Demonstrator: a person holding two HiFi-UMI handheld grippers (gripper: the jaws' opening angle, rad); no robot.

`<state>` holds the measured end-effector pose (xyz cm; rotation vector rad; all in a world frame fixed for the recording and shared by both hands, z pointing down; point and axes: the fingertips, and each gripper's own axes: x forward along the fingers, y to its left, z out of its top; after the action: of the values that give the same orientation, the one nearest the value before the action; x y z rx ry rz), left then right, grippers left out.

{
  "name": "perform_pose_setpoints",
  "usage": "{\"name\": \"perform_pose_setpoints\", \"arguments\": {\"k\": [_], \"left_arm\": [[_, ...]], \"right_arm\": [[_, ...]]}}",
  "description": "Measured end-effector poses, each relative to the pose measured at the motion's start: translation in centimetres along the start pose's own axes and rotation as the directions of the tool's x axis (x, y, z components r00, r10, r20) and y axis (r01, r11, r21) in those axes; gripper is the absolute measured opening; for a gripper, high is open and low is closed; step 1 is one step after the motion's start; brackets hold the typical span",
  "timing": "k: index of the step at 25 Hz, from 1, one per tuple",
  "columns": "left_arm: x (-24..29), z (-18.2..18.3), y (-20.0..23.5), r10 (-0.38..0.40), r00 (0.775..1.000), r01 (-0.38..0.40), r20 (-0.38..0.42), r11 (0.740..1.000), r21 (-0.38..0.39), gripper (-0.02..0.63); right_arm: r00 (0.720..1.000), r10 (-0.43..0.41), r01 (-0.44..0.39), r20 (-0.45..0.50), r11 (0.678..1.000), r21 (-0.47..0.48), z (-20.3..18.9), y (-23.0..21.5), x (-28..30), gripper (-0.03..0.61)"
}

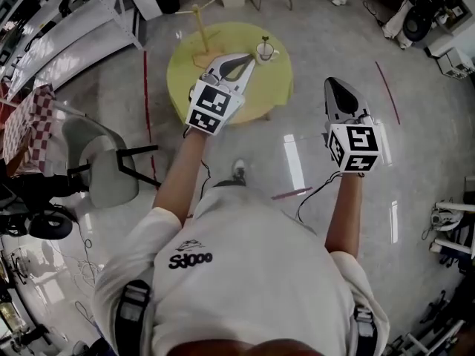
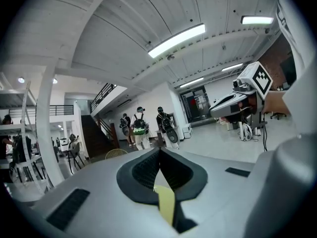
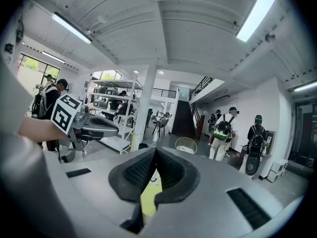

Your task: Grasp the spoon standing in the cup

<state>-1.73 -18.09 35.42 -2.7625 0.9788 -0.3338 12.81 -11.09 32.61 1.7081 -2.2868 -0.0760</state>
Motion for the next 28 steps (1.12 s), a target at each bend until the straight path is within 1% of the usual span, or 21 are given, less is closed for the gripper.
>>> {"name": "perform_pose_setpoints", "arguments": {"k": [3, 7, 13, 18, 23, 28], "left_arm": [[2.3, -0.9, 1.8, -0.020, 1.000, 0.020, -0.011, 1.000, -0.015, 0.028], [5.5, -2.2, 2.9, -0.055, 0.998, 0.054, -0.029, 0.998, -0.033, 0.028], [9.0, -5.0, 5.9, -0.095, 0.994, 0.091, -0.055, 0.994, -0.065, 0.028], [11.6, -8.2, 8.3, -0.116, 0.988, 0.105, -0.104, 0.990, -0.098, 0.028], [14.4, -10.3, 8.4, -0.143, 0.978, 0.127, -0.153, 0.986, -0.112, 0.028], [17.4, -12.7, 8.4, -0.170, 0.963, 0.148, -0.209, 0.982, -0.117, 0.028]], "right_arm": [[1.000, -0.009, 0.009, -0.011, 1.000, 0.010, 0.0, -1.0, 2.6, 0.021], [0.999, -0.012, 0.013, -0.036, 0.999, 0.047, -0.7, -2.4, 6.0, 0.021], [0.997, -0.018, 0.023, -0.076, 0.998, 0.067, -1.5, -2.8, 10.9, 0.021], [0.993, -0.023, 0.033, -0.117, 0.996, 0.079, -2.9, -2.8, 14.0, 0.021], [0.989, -0.021, 0.033, -0.143, 0.996, 0.080, -4.4, -4.1, 15.1, 0.021], [0.986, 0.002, 0.012, -0.167, 0.997, 0.078, -5.8, -5.5, 17.1, 0.021]]}}
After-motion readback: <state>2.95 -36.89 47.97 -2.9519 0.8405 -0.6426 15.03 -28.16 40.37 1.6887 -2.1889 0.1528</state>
